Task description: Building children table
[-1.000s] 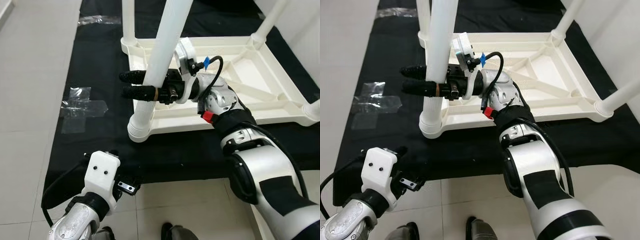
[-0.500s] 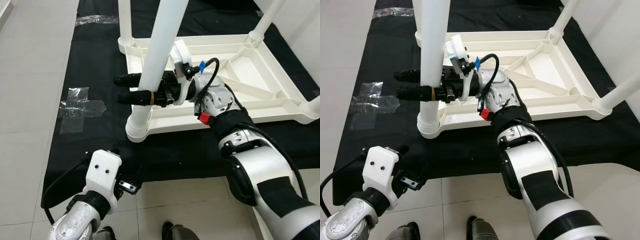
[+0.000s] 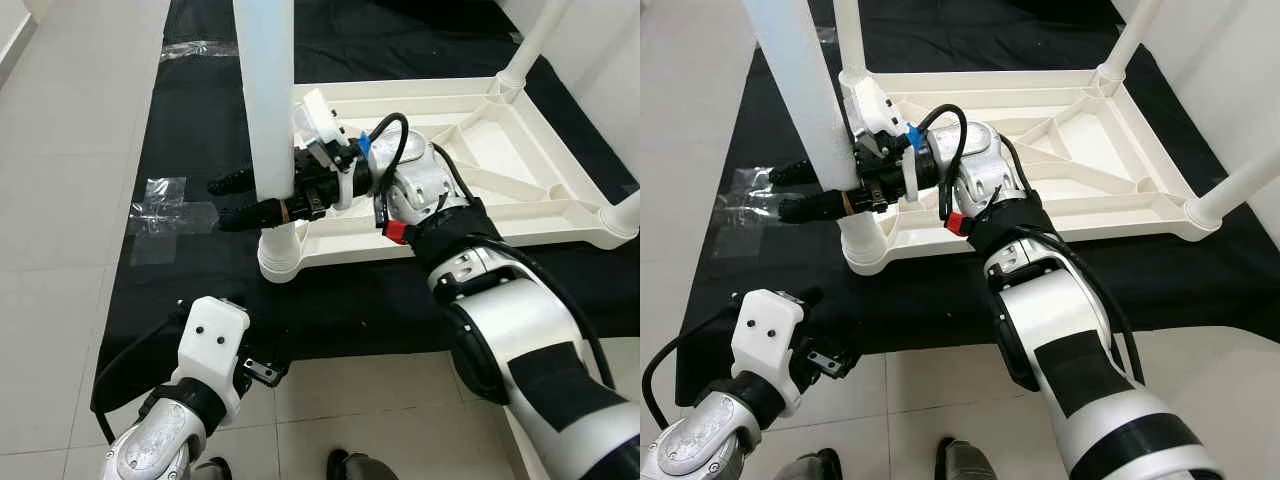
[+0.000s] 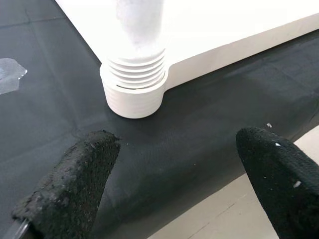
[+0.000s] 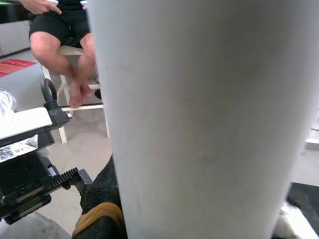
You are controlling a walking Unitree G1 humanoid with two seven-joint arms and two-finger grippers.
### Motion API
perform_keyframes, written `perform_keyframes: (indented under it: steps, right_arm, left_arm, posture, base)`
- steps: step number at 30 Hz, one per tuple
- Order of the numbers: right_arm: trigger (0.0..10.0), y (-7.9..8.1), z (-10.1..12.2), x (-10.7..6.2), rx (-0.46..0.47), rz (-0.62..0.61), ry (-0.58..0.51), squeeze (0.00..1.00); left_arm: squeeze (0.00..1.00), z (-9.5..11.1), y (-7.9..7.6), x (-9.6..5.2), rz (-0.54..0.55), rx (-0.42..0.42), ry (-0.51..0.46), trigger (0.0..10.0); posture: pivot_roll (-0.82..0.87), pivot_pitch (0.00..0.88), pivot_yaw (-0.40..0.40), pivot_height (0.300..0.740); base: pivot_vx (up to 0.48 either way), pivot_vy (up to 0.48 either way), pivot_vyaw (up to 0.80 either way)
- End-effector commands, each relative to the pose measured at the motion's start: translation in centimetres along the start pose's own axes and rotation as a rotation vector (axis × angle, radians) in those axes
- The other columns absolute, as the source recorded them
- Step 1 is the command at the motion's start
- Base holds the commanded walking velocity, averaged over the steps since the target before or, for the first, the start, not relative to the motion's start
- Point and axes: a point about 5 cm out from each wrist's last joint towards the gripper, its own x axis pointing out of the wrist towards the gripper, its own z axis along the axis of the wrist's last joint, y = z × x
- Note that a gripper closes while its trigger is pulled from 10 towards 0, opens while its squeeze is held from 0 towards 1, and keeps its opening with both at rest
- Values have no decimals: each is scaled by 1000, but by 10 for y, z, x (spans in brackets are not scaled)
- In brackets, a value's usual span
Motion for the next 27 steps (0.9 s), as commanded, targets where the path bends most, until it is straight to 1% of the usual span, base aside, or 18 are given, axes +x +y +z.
perform_keyframes:
  steps: [1, 2, 3, 6, 8, 9, 10, 12, 13, 14, 17, 20, 21, 27]
  right_arm:
    - [10000, 31, -82, 8, 355, 61, 206, 0]
    - [10000, 31, -84, 11, 394, 37, 179, 0]
    - [10000, 32, -85, 11, 404, 27, 172, 0]
    - [10000, 31, -87, 12, 426, -8, 152, 0]
    - [10000, 31, -87, 12, 426, -8, 152, 0]
    - [10000, 28, -88, 12, 434, -75, 125, 0]
    - [10000, 28, -88, 12, 434, -75, 125, 0]
    - [10000, 24, -89, 10, 455, -167, 101, 0]
    - [10000, 24, -89, 10, 455, -167, 101, 0]
    - [10000, 22, -89, 7, 457, -207, 85, 0]
    - [10000, 22, -90, 3, 462, -236, 73, 0]
    - [10000, 24, -96, -9, 466, -302, 51, 0]
    - [10000, 24, -97, -10, 465, -311, 48, 0]
    - [10000, 31, -102, -18, 467, -277, 15, 0]
  left_arm:
    - [0, -4, -3, -1, -4, -7, 18, 10000]
    - [0, -4, -4, 0, -3, -9, 15, 10000]
    - [0, -4, -4, 0, -2, -9, 14, 10000]
    - [0, -4, -4, 0, 1, -9, 12, 10000]
    - [0, -4, -4, 0, 1, -9, 12, 10000]
    - [0, -3, -2, 0, 6, -7, 12, 10000]
    - [0, -3, -2, 0, 6, -7, 12, 10000]
    - [0, -4, -1, 0, 10, -3, 14, 10000]
    - [0, -4, -1, 0, 10, -3, 14, 10000]
    - [0, -4, -1, -1, 11, -3, 14, 10000]
    - [0, -5, 0, 0, 9, -1, 15, 10000]
    - [0, -5, 0, 0, 5, 2, 13, 10000]
    - [0, -5, 1, 0, 6, 2, 13, 10000]
    - [0, -6, 1, 1, 0, 8, 13, 10000]
  posture:
    - [143, 313, -133, 740]
    - [142, 313, -135, 740]
    - [142, 313, -135, 740]
    - [148, 312, -139, 740]
    - [148, 312, -139, 740]
    - [148, 315, -141, 740]
    - [148, 315, -141, 740]
    - [148, 315, -141, 740]
    - [148, 315, -141, 740]
    - [146, 314, -137, 740]
    - [149, 310, -133, 740]
    - [147, 302, -127, 740]
    - [147, 302, -127, 740]
    - [148, 291, -121, 740]
  base:
    - [0, 0, 0]
    - [0, 0, 0]
    - [0, 0, 0]
    - [0, 0, 0]
    - [0, 0, 0]
    - [0, 0, 0]
    - [0, 0, 0]
    - [0, 0, 0]
    - [0, 0, 0]
    - [0, 0, 0]
    - [0, 0, 0]
    - [0, 0, 0]
    - [0, 0, 0]
    - [0, 0, 0]
